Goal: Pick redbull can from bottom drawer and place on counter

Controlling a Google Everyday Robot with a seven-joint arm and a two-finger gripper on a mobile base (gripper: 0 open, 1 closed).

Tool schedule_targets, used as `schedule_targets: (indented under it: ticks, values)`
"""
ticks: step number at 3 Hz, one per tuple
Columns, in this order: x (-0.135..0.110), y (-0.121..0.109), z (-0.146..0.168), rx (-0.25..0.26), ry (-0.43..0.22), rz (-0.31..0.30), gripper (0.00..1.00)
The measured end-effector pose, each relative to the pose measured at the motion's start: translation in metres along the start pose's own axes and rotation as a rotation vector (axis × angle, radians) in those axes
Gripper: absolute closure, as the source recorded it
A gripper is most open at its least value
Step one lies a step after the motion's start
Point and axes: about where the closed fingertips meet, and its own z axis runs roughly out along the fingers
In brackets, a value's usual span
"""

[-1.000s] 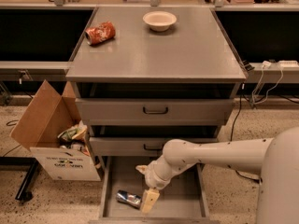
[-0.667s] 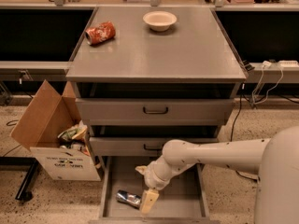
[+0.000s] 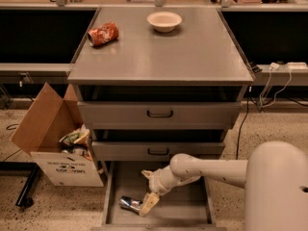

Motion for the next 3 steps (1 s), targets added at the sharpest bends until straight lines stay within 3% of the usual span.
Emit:
schedule_targets:
  ticks: [2,3]
  values:
    - [0.035,-0.039,0.060,0.087,-0.084,0.077,0.00]
    - [0.055,-0.048,0.093,0.117,-0.096,0.101,0.00]
